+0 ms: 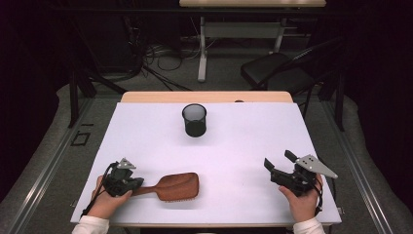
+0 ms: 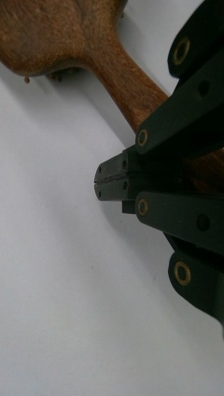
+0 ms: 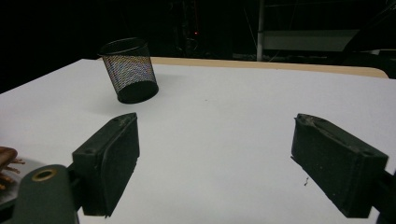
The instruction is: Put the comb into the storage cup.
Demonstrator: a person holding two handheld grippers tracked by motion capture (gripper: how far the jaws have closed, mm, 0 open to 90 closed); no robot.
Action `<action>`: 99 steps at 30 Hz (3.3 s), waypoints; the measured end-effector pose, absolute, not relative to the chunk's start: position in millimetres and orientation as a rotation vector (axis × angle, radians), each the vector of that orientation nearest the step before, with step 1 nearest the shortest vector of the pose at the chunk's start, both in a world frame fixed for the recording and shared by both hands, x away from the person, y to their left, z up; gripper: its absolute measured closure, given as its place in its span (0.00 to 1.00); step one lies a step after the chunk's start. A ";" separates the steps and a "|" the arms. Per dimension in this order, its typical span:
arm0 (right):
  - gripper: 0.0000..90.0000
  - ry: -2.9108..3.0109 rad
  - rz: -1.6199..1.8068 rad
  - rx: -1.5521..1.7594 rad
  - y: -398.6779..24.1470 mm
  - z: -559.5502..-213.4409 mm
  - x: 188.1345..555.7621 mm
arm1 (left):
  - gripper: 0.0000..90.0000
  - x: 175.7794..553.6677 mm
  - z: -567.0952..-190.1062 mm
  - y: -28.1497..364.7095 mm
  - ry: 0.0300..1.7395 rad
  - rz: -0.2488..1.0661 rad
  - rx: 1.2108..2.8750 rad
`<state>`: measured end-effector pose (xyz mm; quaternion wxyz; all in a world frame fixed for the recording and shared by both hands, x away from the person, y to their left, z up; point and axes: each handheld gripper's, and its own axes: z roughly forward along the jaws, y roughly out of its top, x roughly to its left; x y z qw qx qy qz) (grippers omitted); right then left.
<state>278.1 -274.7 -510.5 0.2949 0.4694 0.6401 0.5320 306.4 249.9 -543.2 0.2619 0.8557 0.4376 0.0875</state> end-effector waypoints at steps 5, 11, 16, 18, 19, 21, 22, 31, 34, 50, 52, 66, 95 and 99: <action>0.17 1.701 1.419 1.250 -274.9 -510.4 278.0 | 1.00 298.1 -543.3 247.8 1.173 0.233 2.320; 0.17 1.704 1.416 1.252 -275.1 -510.1 277.7 | 1.00 292.2 -543.1 246.4 1.167 0.232 2.320; 0.17 1.700 1.421 1.252 -274.9 -510.3 277.9 | 0.99 292.0 -542.8 248.0 1.169 0.242 2.304; 0.17 1.705 1.416 1.251 -274.9 -510.0 277.5 | 0.99 291.6 -542.1 248.1 1.171 0.243 2.295; 0.17 1.705 1.416 1.251 -274.9 -510.0 277.5 | 0.99 291.3 -541.8 247.9 1.169 0.246 2.290; 0.17 1.703 1.418 1.249 -274.8 -510.3 277.9 | 0.98 291.0 -541.2 247.6 1.166 0.246 2.288; 0.17 1.703 1.417 1.249 -274.9 -510.4 278.0 | 0.98 290.9 -541.0 247.5 1.164 0.245 2.288; 0.17 1.711 1.416 1.247 -274.9 -510.8 278.3 | 0.90 287.7 -538.0 251.2 1.162 0.247 2.260; 0.17 1.716 1.414 1.247 -274.9 -510.9 278.4 | 0.88 287.2 -538.1 252.5 1.164 0.249 2.251; 0.17 1.717 1.415 1.254 -274.8 -511.8 279.4 | 0.79 288.9 -543.3 244.2 1.130 0.226 2.305; 0.17 1.715 1.416 1.255 -274.9 -511.7 279.5 | 0.78 288.5 -543.3 243.6 1.125 0.230 2.304; 0.17 1.710 1.419 1.261 -275.5 -511.7 279.6 | 0.69 284.7 -535.5 246.7 1.100 0.257 2.291; 0.17 1.708 1.420 1.271 -275.5 -512.3 280.0 | 0.43 288.8 -513.6 271.1 1.141 0.244 2.100; 0.17 1.705 1.421 1.273 -275.8 -512.4 280.2 | 0.40 288.4 -509.9 274.2 1.152 0.230 2.083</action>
